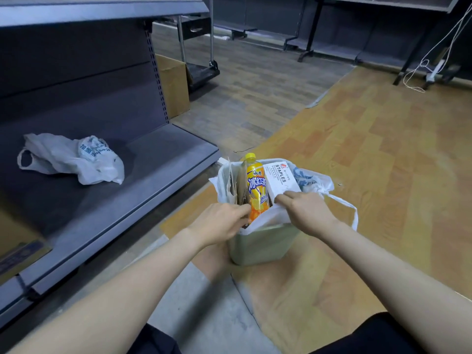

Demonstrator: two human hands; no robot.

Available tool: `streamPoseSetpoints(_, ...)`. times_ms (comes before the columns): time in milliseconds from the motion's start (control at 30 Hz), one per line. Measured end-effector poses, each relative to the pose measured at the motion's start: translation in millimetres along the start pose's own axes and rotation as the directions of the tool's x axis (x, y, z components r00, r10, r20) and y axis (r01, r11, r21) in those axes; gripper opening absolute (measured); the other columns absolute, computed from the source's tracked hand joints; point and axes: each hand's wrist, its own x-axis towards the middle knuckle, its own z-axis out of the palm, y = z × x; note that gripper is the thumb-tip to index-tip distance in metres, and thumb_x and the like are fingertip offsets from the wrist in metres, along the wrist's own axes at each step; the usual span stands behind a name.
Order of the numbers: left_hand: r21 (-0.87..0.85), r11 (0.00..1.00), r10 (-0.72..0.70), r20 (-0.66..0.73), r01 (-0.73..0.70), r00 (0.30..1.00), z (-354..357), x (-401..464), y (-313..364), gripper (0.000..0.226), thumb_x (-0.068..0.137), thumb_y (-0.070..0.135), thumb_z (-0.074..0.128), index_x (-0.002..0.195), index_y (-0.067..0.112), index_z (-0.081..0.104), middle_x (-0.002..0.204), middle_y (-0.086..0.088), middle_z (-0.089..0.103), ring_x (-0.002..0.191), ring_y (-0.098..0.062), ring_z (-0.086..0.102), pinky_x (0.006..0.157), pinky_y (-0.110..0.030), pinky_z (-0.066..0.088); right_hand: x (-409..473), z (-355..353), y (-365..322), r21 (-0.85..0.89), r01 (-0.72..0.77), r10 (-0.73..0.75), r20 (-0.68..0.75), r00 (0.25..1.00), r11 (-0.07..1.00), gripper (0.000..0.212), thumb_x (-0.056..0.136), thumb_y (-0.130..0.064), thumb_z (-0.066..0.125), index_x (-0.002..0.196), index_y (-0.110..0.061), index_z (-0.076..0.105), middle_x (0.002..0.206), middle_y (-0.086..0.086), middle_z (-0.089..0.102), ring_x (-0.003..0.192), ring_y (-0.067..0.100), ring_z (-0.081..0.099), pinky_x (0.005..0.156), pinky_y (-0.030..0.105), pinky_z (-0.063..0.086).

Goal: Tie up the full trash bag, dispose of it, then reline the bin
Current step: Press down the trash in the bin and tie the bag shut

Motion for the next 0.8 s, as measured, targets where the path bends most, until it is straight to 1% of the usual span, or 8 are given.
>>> streamPoseSetpoints(67,0.045,0.995,0.087,-0.076,-0.084,0.993,-1,-2,-2,0.034,0.084,0.042,0.064,0.082,0.009,0.055,0.081,-0.005,0.062,0.076,-0.027,0.059,0.054,-0.035,0.046,1,-1,-10,0.082,0.173,-0.165,-0.096,0.982,0.981,0.038,0.072,-0.012,0.058,0.110,-0.009,0.060,0.098,0.010,0.063,0.085,0.031,0.063,0.063,0.033,0.046)
streamPoseSetpoints(133,0.197,0.962,0.192,-0.010,-0.187,0.981,-4,-7,-6,0.048,0.058,0.052,0.082,0.069,0.010,0.059,0.070,-0.002,0.061,0.065,-0.022,0.061,0.044,-0.025,0.044,2,-1,-27,0.018,0.354,-0.350,-0.101,0.931,0.935,0.042,0.063,-0.023,0.070,0.104,-0.012,0.065,0.092,0.007,0.065,0.080,0.027,0.064,0.067,0.031,0.051)
streamPoseSetpoints(233,0.347,0.919,0.177,0.068,-0.189,0.982,0,-9,-11,0.057,0.036,0.061,0.084,0.067,0.018,0.063,0.069,0.005,0.062,0.060,-0.014,0.063,0.042,-0.019,0.042,4,-1,-52,-0.169,0.426,-0.433,-0.008,0.901,0.889,0.039,0.039,-0.041,0.087,0.065,-0.022,0.066,0.060,-0.006,0.061,0.049,0.012,0.060,0.042,0.017,0.041)
streamPoseSetpoints(333,0.353,0.922,0.159,0.027,-0.159,0.987,12,-7,-9,0.048,0.039,0.048,0.088,0.065,0.017,0.061,0.065,0.004,0.060,0.053,-0.014,0.060,0.035,-0.019,0.040,9,-3,-61,-0.255,0.371,-0.404,-0.087,0.911,0.893,0.036,0.030,-0.029,0.090,0.045,-0.019,0.058,0.042,-0.005,0.053,0.034,0.009,0.050,0.031,0.014,0.029)
streamPoseSetpoints(500,0.254,0.957,0.164,-0.075,-0.140,0.984,19,-9,-7,0.038,0.044,0.026,0.089,0.064,0.011,0.061,0.063,-0.001,0.060,0.052,-0.019,0.061,0.030,-0.022,0.039,12,-3,-67,-0.123,0.281,-0.305,-0.282,0.910,0.952,0.026,0.043,-0.017,0.081,0.044,-0.017,0.055,0.039,-0.003,0.050,0.032,0.015,0.049,0.030,0.014,0.027)
streamPoseSetpoints(567,0.188,0.972,0.161,-0.079,-0.144,0.984,18,-10,-15,0.033,0.053,0.021,0.087,0.071,0.008,0.063,0.068,-0.004,0.062,0.060,-0.020,0.064,0.036,-0.023,0.042,14,-3,-66,-0.089,0.236,-0.252,-0.330,0.910,0.968,0.027,0.056,-0.022,0.077,0.045,-0.016,0.053,0.037,-0.001,0.049,0.031,0.017,0.048,0.030,0.013,0.024)
streamPoseSetpoints(667,0.105,0.994,0.003,0.037,-0.006,0.999,18,-9,-26,0.017,0.085,0.019,0.060,0.096,0.005,0.059,0.097,-0.010,0.061,0.093,-0.027,0.060,0.063,-0.035,0.045,18,-4,-65,-0.116,0.175,-0.206,-0.357,0.911,0.978,0.039,0.043,-0.025,0.091,0.045,-0.016,0.053,0.036,-0.001,0.048,0.030,0.018,0.046,0.031,0.013,0.023)
streamPoseSetpoints(800,0.119,0.992,-0.068,0.135,0.053,0.989,5,-2,-33,0.013,0.086,0.004,0.045,0.093,0.009,0.056,0.101,-0.007,0.058,0.098,-0.029,0.056,0.067,-0.039,0.044,19,-5,-56,-0.097,0.177,-0.200,-0.376,0.905,0.980,0.043,0.047,-0.030,0.092,0.043,-0.016,0.052,0.034,-0.001,0.045,0.029,0.019,0.045,0.032,0.011,0.024)
